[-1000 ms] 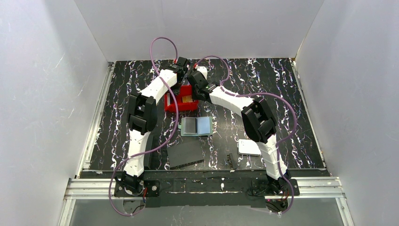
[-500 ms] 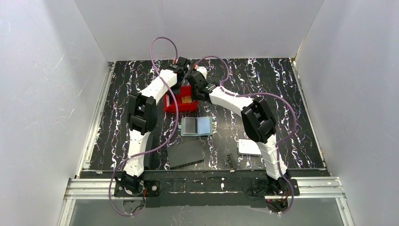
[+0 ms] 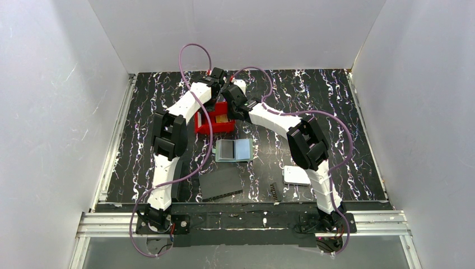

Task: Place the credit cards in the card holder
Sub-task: Pick up the credit card from the storage box.

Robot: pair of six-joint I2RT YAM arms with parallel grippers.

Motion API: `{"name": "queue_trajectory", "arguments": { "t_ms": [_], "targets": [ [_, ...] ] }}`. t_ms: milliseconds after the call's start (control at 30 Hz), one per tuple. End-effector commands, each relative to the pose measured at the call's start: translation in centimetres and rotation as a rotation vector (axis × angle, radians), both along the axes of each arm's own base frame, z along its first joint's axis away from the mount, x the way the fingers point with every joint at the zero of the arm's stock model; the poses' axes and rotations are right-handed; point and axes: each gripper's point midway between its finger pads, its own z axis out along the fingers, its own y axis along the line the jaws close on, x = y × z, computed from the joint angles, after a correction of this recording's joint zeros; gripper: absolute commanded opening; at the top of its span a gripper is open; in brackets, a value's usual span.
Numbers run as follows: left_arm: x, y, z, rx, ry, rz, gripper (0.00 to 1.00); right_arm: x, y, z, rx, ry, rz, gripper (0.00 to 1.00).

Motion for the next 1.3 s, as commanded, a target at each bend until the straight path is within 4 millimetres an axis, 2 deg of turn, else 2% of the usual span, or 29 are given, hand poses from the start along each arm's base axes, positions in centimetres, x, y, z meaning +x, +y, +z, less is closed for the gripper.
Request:
{"name": "queue_trajectory", "arguments": {
  "t_ms": [0,433,633,967,1100,1267],
  "targets": [
    [-0.9,2.1,4.0,0.047,-0.026,0.040,0.00,1.5,-2.3,1.0,-0.057,-0.036,-0.071,0.01],
    [-1.1,0.5,5.7,-0.091,-0.051,0.066,0.00,1.7,-2.3,1.6,-0.043,-0.050,-0.085,0.01],
    [-1.1,0.9,6.0,-0.177,-0.066,0.123,0.00,1.6,-2.4,1.5,-0.034,-0.046,-0.091,0.01],
    [-1.6,1.7,7.7,-0.468,-0.112,0.234,0.00,1.5,-2.2,0.2,0.039,0.003,-0.091,0.01],
    [-1.9,0.9,8.4,-0.657,-0.107,0.265,0.00,1.6,-2.1,0.0,0.053,0.009,-0.085,0.01],
    [-1.6,0.3,9.7,-0.806,-0.132,0.273,0.00,1.8,-1.9,0.3,0.077,0.006,-0.066,0.01]
  ]
}}
